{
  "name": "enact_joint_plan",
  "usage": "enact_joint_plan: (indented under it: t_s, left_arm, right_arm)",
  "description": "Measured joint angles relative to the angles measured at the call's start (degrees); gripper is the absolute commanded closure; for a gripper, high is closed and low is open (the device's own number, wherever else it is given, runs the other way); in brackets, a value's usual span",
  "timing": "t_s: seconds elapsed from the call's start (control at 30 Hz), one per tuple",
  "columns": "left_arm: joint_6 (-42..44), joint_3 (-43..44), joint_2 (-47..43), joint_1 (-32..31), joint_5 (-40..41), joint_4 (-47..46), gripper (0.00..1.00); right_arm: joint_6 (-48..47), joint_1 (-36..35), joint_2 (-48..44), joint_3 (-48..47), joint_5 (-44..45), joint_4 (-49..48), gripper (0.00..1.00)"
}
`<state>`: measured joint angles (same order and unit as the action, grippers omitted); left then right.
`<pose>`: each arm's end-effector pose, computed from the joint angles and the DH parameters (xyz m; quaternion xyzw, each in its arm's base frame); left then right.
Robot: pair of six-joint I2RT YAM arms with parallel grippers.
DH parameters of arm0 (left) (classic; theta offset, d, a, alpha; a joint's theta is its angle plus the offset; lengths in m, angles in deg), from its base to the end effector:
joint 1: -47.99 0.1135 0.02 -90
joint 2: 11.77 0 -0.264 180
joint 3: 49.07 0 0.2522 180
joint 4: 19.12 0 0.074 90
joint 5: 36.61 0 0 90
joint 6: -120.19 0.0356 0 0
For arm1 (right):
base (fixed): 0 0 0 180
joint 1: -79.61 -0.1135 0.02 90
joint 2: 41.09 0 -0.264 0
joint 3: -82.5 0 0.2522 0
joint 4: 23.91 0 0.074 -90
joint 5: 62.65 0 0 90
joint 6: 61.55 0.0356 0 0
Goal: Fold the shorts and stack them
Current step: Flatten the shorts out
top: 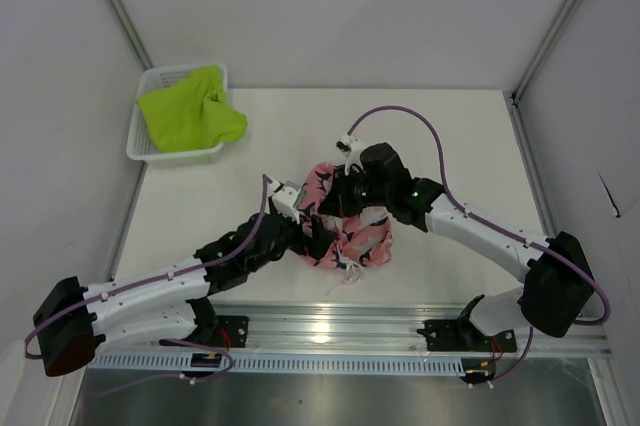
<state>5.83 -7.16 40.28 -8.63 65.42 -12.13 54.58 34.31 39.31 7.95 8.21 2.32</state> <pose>0.1217 -0.1712 0.2452 0.1625 0.7859 -0.3194 0.5039 0.2154 0.2343 0.2909 -0.2230 0.8373 0.3968 0.3027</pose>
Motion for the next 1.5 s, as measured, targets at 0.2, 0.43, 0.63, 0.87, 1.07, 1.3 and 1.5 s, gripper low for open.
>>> enact_joint_plan:
  t_s: [0.2,0.43,0.63,0.87,1.07,1.3,1.5]
  left_arm:
    - [-0.11,0.02,5.27,-0.48,4.26,-0.59,0.03]
    - [-1.33,0.07,6.34,-0.66,11.47,-1.92,0.67]
    - [-1.22,0.07,6.08,-1.2,16.44,-0.81,1.0]
    - [-1.7,-3.19,-6.86,-1.11,18.64,3.28,1.0]
    - [-1.18,-6.05,-16.9,-1.11,18.34,5.2,1.0]
    - [0.46,-6.29,-19.87,-1.11,16.26,7.1,1.0]
    - [1.18,-6.32,-22.18,-1.11,14.56,8.9,1.0]
  right_arm:
    - [1.46,-1.16,0.2,-3.3,0.39,0.96,1.0]
    - [3.43,-3.48,1.66,-5.88,2.84,2.89,0.94]
    - [4.72,-3.61,1.49,-6.12,5.7,4.74,0.43]
    - [4.83,5.57,-1.97,-5.03,9.57,6.97,0.42]
    - [5.44,11.8,-1.66,-0.48,10.56,6.6,0.41]
    - [4.94,12.11,4.85,-0.74,9.09,4.07,0.3]
    - [2.1,12.68,12.5,-4.85,6.67,1.18,0.3]
